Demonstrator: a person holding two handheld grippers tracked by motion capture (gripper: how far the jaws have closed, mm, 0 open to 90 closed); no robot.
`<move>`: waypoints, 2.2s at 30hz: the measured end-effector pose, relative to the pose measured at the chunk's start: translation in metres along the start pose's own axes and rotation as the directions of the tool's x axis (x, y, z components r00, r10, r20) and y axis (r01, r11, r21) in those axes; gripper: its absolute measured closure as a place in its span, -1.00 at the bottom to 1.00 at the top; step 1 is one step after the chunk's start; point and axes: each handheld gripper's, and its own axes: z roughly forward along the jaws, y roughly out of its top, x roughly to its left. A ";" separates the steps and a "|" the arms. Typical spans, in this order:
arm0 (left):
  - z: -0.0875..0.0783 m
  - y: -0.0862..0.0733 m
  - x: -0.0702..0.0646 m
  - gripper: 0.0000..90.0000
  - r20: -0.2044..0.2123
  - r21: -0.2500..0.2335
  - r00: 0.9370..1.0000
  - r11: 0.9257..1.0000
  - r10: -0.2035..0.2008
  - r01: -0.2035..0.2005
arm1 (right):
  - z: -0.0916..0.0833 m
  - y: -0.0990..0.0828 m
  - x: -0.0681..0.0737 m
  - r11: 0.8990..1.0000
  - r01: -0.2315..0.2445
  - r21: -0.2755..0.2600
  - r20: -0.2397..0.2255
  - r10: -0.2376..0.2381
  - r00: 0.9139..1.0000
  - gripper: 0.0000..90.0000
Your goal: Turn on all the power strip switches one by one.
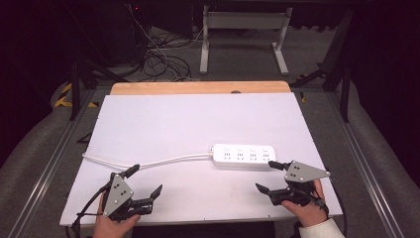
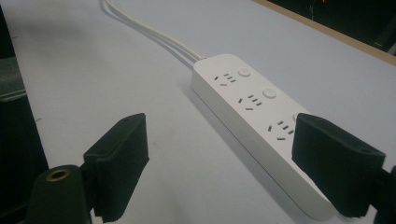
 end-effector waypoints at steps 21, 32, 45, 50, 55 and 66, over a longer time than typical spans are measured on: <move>-0.001 0.001 0.000 -0.73 -0.024 -0.004 0.999 0.999 0.033 -0.033 | 0.001 0.006 0.004 0.999 0.037 0.002 -0.031 -0.037 0.999 -0.42; 0.000 0.000 -0.001 -0.73 -0.024 0.001 0.999 1.000 0.026 -0.026 | 0.004 0.024 0.002 0.996 0.080 0.043 -0.048 -0.078 0.996 -0.14; -0.002 0.001 0.004 -0.74 -0.020 -0.010 0.999 1.000 -0.027 0.027 | 0.009 0.041 -0.006 0.995 0.075 0.062 -0.045 -0.072 0.996 0.11; -0.002 0.001 0.004 -0.74 -0.021 -0.013 0.999 1.000 -0.027 0.027 | 0.010 0.046 -0.010 0.994 0.075 0.079 -0.057 -0.071 0.996 0.31; -0.002 0.001 0.004 -0.74 -0.020 -0.009 0.999 1.000 -0.025 0.025 | 0.009 0.049 -0.012 0.993 0.083 0.086 -0.062 -0.078 0.995 0.55; -0.002 0.001 0.005 -0.74 -0.028 -0.013 0.999 1.000 -0.015 0.015 | 0.009 0.055 -0.022 0.992 0.072 0.107 0.002 -0.073 0.997 1.00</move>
